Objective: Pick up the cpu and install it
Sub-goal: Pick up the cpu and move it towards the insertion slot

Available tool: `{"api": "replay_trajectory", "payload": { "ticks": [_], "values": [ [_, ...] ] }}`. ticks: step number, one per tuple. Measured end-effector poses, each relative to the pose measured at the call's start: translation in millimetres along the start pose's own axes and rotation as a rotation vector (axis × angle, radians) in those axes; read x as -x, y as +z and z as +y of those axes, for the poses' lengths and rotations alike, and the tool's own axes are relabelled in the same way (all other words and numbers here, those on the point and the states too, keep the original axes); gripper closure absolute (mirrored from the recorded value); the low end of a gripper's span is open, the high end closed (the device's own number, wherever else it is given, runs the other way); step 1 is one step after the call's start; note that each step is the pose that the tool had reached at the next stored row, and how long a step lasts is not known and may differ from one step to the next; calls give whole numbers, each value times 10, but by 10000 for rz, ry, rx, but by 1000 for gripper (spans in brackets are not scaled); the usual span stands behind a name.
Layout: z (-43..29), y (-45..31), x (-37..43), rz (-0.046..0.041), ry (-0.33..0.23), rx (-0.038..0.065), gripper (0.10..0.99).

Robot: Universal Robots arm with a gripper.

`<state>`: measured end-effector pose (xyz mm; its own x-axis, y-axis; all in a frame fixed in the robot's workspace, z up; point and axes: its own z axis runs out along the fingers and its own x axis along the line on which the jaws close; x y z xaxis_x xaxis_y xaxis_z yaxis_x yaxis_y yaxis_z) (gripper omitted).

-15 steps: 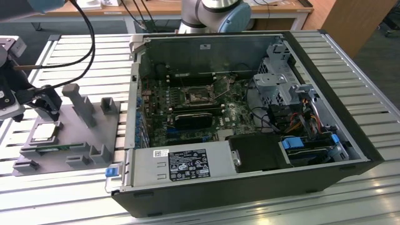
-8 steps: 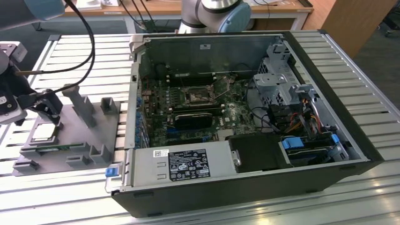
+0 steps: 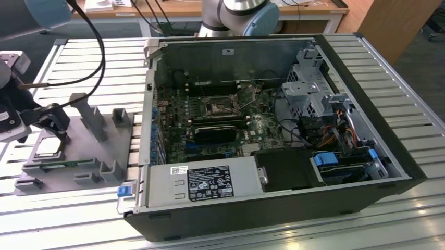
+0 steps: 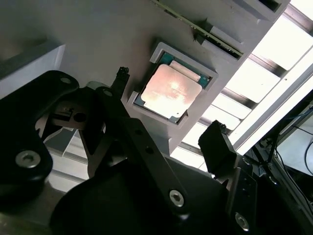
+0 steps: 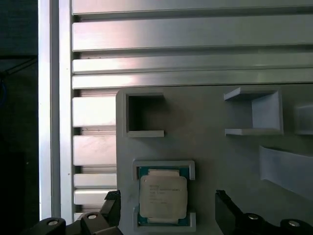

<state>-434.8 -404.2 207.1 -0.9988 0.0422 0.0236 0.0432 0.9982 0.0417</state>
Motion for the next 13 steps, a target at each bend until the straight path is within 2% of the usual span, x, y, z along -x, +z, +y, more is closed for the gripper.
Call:
{"api": "replay_trajectory", "payload": {
  "ticks": [5,6,13],
  "values": [
    [-5,53,-12,2,-31,-1,251],
    [-5,62,-15,2,-31,-1,318],
    [-11,144,-46,1,-73,0,318]
  ]
}}
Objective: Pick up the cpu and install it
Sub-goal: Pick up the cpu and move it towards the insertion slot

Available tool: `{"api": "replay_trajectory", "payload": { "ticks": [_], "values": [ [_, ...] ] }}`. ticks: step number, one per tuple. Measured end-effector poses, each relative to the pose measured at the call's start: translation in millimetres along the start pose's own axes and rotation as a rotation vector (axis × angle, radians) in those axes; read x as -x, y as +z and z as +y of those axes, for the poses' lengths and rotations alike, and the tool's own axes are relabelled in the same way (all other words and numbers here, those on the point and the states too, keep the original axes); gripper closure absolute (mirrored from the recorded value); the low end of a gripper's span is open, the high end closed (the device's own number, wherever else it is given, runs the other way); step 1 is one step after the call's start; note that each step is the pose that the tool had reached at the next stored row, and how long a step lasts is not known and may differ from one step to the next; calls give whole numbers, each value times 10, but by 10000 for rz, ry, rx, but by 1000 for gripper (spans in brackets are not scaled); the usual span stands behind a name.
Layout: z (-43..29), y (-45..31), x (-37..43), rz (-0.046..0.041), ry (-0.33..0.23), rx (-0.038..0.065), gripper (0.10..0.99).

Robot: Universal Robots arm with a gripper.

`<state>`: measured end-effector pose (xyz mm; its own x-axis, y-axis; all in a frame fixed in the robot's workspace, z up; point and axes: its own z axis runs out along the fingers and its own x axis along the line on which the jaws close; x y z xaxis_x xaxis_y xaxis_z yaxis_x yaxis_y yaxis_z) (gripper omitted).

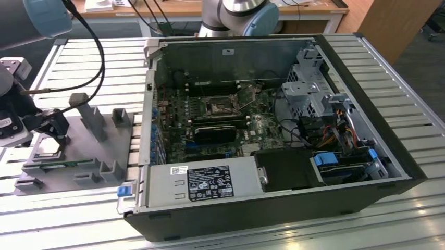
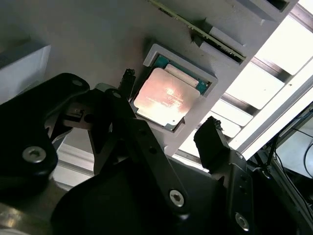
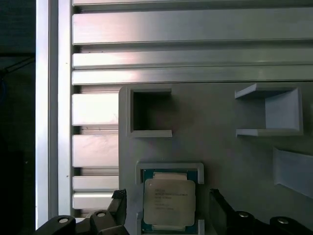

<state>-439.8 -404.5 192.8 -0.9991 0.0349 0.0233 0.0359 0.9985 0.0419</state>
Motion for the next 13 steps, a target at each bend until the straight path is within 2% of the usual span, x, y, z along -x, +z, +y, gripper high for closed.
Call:
{"api": "replay_trajectory", "payload": {
  "ticks": [8,10,11,13],
  "values": [
    [-4,77,-4,3,0,-2,318],
    [-4,80,-5,-3,0,-2,333],
    [-5,81,-6,-10,0,-2,400],
    [-10,84,-10,-39,-1,1,400]
  ]
}}
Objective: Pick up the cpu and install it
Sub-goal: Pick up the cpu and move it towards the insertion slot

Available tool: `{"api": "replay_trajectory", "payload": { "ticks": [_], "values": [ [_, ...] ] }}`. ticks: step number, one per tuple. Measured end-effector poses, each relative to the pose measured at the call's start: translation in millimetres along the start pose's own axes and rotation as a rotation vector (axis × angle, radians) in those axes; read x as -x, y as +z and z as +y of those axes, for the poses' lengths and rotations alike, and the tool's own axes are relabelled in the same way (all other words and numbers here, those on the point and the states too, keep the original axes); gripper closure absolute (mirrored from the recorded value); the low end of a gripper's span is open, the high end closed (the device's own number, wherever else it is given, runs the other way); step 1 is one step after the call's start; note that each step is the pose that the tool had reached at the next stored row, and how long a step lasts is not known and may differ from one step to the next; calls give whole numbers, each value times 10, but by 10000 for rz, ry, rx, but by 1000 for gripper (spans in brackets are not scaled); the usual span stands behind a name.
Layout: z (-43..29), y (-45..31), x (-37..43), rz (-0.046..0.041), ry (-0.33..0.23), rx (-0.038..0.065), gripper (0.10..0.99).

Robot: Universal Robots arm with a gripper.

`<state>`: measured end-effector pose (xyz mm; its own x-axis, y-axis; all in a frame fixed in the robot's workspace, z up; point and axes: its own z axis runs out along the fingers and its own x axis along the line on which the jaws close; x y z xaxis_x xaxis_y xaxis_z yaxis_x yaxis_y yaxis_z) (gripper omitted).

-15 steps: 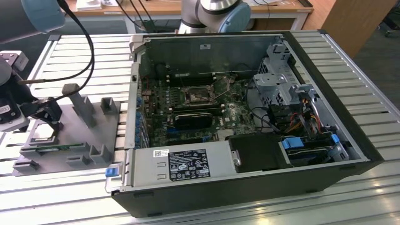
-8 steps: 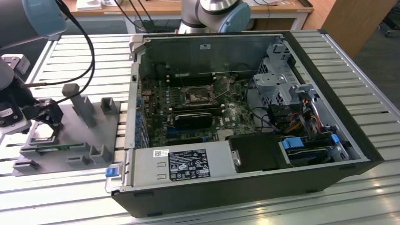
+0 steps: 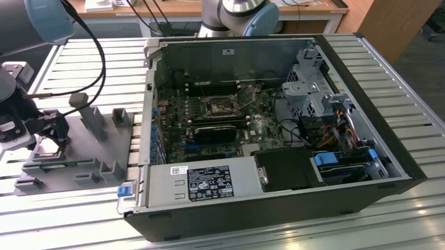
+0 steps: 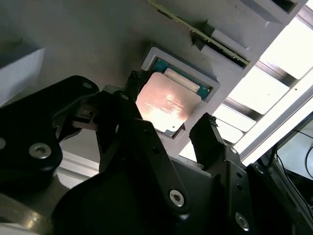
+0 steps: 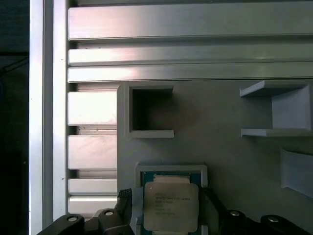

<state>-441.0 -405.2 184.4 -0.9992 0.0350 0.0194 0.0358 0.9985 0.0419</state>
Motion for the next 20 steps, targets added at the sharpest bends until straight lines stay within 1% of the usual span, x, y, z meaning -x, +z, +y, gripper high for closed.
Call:
{"api": "replay_trajectory", "payload": {
  "ticks": [3,7,8,13,14,18,20],
  "values": [
    [-8,1,-3,-36,-2,0,400],
    [-11,3,-3,-39,-2,0,416],
    [-11,3,-3,-38,-3,0,482],
    [-11,5,0,-38,-2,0,494],
    [-10,5,1,-39,-2,1,545],
    [-10,-2,6,-38,-2,0,545],
    [-8,-37,6,-39,-2,1,545]
  ]
}}
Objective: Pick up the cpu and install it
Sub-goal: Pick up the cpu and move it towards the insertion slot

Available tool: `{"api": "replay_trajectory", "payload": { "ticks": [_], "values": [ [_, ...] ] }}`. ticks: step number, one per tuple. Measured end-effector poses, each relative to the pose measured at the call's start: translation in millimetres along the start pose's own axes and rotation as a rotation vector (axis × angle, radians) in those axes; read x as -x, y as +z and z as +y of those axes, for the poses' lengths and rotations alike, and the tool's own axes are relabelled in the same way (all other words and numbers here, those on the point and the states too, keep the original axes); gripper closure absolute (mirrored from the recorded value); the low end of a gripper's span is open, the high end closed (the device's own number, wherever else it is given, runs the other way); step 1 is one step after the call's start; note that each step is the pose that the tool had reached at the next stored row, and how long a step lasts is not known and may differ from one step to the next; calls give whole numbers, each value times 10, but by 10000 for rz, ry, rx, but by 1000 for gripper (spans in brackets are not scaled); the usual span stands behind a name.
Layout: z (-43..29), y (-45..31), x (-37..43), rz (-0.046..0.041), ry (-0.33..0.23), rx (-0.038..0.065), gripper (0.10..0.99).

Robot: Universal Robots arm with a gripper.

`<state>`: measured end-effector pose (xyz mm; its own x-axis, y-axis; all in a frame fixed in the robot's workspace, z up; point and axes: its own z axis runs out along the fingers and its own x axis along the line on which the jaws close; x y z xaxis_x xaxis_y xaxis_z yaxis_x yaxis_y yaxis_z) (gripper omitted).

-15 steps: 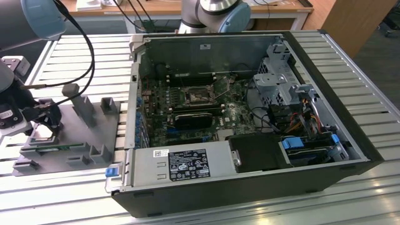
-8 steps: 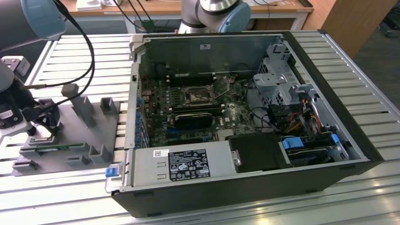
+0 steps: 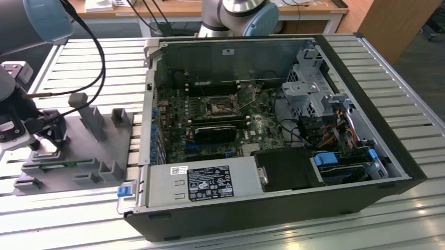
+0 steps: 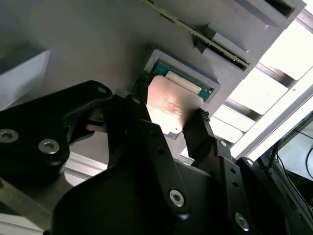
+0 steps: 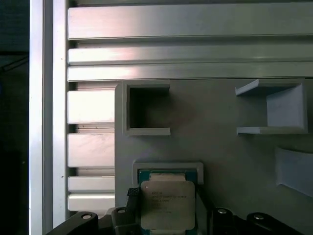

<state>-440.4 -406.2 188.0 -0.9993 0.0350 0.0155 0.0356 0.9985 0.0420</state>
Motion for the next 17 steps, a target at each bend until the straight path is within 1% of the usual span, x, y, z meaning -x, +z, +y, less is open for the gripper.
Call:
{"api": "replay_trajectory", "payload": {
  "ticks": [4,6,7,14,17],
  "values": [
    [4,-103,-1,0,0,0,545],
    [6,-143,-2,8,0,1,545],
    [6,-151,-1,18,-1,9,545],
    [6,-162,-1,20,2,13,545],
    [7,-186,-2,20,2,13,545]
  ]
}}
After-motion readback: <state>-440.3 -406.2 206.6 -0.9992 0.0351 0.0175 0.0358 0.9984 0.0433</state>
